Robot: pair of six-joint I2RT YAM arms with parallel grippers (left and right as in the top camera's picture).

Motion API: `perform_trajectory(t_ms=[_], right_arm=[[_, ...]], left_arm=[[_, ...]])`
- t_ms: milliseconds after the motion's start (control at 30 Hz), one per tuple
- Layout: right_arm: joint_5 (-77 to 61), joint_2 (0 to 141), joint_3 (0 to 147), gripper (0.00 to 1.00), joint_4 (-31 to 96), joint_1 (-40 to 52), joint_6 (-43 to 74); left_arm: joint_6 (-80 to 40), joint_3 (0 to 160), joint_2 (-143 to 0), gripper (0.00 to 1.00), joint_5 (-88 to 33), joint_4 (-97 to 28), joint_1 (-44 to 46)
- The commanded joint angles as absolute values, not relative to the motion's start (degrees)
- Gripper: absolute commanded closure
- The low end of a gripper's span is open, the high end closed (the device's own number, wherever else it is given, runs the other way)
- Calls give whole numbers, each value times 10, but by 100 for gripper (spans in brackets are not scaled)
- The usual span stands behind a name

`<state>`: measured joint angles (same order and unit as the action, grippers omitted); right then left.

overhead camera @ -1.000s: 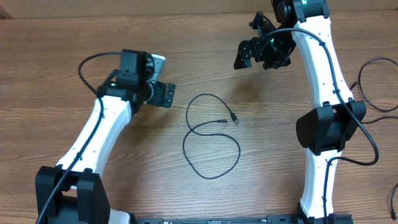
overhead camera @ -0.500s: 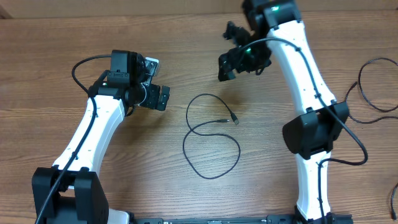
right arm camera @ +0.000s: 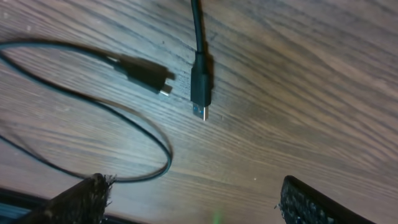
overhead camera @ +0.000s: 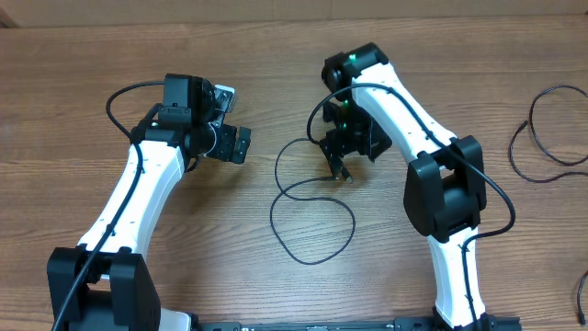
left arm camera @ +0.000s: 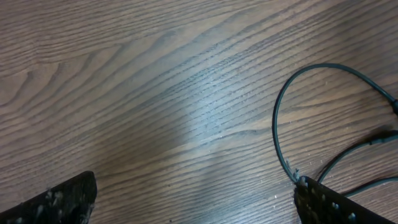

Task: Untangle cables
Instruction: 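Bring the right gripper back from the right toward the remaining cable, then lower the right gripper onto the remaining black cable and grasp it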

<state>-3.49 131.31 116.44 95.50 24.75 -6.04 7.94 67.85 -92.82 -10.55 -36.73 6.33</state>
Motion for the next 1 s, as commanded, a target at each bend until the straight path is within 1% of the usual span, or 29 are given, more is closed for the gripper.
perform_trajectory(t_ms=[0,267,633,733,967], right_arm=[[-31,1267,1165,13,947,264,-79],[-43,1246,1153,13,971,288,-93],[-52,1095,1086,12,968,288,-79],[-52,1064,1050,12,939,288,-80],[-57,1054,951,10,808,289,-108]], left_arm=[[92,684,-925,0,-115,-368,63],[92,684,-925,0,-114,-368,63],[92,684,-925,0,-115,-368,63],[92,684,-925,1,-114,-368,63],[92,684,-925,1,-115,-368,63]])
